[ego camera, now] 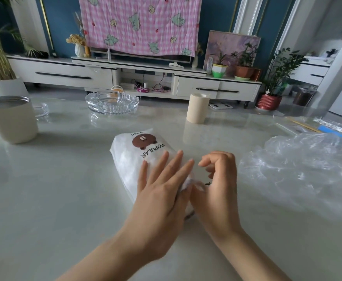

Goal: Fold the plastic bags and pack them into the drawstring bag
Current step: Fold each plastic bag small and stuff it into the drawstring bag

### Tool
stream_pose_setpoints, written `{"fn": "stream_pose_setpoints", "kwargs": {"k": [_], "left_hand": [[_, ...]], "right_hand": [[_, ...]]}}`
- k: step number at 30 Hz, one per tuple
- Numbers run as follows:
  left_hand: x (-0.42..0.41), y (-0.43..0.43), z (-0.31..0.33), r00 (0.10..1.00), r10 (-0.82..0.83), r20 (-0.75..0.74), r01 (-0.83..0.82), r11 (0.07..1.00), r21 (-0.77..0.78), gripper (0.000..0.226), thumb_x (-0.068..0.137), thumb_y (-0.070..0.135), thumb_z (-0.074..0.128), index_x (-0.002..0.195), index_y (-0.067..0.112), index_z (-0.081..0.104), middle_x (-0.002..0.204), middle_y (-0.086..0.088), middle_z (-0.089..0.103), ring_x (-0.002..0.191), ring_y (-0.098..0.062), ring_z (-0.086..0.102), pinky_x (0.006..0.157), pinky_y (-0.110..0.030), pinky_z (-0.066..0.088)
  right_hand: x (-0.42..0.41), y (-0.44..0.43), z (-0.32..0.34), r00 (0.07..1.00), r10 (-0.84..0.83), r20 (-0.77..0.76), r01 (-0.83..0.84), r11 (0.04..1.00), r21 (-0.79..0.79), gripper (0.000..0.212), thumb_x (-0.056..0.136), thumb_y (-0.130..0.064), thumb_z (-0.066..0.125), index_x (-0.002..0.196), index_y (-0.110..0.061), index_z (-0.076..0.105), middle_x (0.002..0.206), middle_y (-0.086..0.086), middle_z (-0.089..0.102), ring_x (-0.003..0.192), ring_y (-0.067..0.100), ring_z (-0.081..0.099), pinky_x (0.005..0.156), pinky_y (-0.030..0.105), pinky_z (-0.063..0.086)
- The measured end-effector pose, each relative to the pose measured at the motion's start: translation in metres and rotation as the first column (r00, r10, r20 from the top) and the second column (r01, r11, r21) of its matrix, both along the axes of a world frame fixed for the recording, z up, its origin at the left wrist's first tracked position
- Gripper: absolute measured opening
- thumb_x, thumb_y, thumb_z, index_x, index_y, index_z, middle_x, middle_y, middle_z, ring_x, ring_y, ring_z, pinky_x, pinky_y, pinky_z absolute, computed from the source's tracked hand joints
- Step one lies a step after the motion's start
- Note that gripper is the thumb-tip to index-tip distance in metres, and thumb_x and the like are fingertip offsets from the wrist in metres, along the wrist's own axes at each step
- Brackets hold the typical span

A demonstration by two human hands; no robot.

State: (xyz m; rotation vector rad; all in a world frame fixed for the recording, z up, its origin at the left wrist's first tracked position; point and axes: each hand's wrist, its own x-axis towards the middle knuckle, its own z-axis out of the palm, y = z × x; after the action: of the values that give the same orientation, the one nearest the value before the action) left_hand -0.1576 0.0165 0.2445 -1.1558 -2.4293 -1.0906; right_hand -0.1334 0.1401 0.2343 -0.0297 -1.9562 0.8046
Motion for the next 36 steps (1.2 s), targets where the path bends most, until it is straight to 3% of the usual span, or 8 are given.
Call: {"fn": "stream_pose_setpoints", "kwargs": {"k": [10,13,16,20,23,29,32,36], "left_hand": [[-0.024,0.006,-0.027,0.916,0.049,-0.399,-0.154,0.959,-0.236,0.052,0.091,0.038,0.032,0.125,0.009,0.059,0.138,-0.008,0.051,0.134,-0.026,0.028,0.106,-0.052,0.015],[-0.043,0.002,-0.030,0.892,0.144,-0.429,-0.277,0.924,-0.266,0.057,0.083,0.037,0.036,0.123,0.004,0.060,0.137,-0.013,0.051,0.133,-0.030,0.028,0.106,-0.054,0.013],[-0.060,-0.008,-0.030,0.878,0.253,-0.406,-0.373,0.894,-0.249,0.060,0.083,0.040,0.034,0.121,0.000,0.060,0.134,-0.016,0.052,0.131,-0.032,0.026,0.106,-0.056,0.009],[-0.063,-0.017,-0.024,0.857,0.370,-0.358,-0.444,0.883,-0.150,0.065,0.087,0.047,0.032,0.125,-0.001,0.055,0.138,-0.019,0.048,0.136,-0.036,0.023,0.111,-0.050,-0.007],[-0.053,-0.010,-0.013,0.882,0.322,-0.344,-0.336,0.942,0.019,0.056,0.091,0.041,0.036,0.123,0.000,0.055,0.138,-0.019,0.048,0.139,-0.033,0.025,0.114,-0.048,-0.001],[-0.010,0.003,-0.001,0.998,-0.012,0.062,-0.007,0.957,0.292,0.045,0.090,0.054,0.037,0.114,0.024,0.060,0.118,0.020,0.056,0.110,0.007,0.051,0.097,-0.010,0.036],[-0.003,0.009,-0.003,0.842,-0.147,0.519,-0.111,0.895,0.432,0.062,0.070,0.076,0.051,0.119,0.037,0.048,0.120,0.026,0.053,0.107,0.019,0.049,0.094,-0.010,0.041],[-0.006,0.009,0.003,0.748,-0.178,0.640,-0.209,0.852,0.481,0.086,0.063,0.072,0.064,0.133,0.034,0.032,0.133,0.021,0.043,0.122,0.011,0.040,0.109,-0.022,0.033]], "right_hand": [[0.000,0.044,0.010,0.817,0.244,0.523,-0.092,0.950,-0.299,0.036,0.070,-0.012,0.074,0.099,-0.025,0.058,0.104,-0.009,0.059,0.094,0.007,0.054,0.080,0.016,0.043],[0.008,0.068,0.015,0.940,-0.170,0.295,0.219,0.966,-0.141,0.037,0.072,0.000,0.072,0.101,-0.017,0.058,0.106,0.005,0.060,0.094,0.020,0.055,0.080,0.017,0.038],[0.013,0.092,0.020,0.751,-0.659,0.037,0.652,0.749,0.114,0.058,0.060,0.012,0.067,0.115,-0.002,0.057,0.116,0.023,0.054,0.107,0.040,0.047,0.087,0.035,0.028],[0.023,0.124,0.014,0.645,-0.748,0.158,0.718,0.663,0.213,0.049,0.061,0.007,0.073,0.107,-0.009,0.067,0.139,0.022,0.039,0.124,0.026,0.024,0.097,0.043,0.018],[0.025,0.136,0.013,0.672,-0.740,0.038,0.723,0.666,0.182,0.016,0.070,0.001,0.066,0.081,-0.008,0.072,0.114,0.018,0.061,0.112,0.025,0.034,0.088,0.043,0.030],[0.020,0.073,0.028,0.949,-0.263,-0.174,0.295,0.935,0.199,0.017,0.085,-0.015,0.053,0.084,-0.005,0.067,0.083,0.003,0.064,0.083,0.017,0.055,0.079,0.026,0.040],[0.019,0.035,0.030,0.998,0.058,0.001,-0.058,0.997,0.048,0.010,0.086,-0.019,0.056,0.082,-0.018,0.065,0.079,-0.012,0.064,0.079,0.005,0.059,0.076,0.015,0.043],[0.022,0.021,0.038,0.959,0.282,0.005,-0.267,0.913,-0.310,0.011,0.083,-0.012,0.058,0.077,-0.020,0.061,0.068,-0.001,0.065,0.063,0.008,0.061,0.063,0.015,0.047]]}}
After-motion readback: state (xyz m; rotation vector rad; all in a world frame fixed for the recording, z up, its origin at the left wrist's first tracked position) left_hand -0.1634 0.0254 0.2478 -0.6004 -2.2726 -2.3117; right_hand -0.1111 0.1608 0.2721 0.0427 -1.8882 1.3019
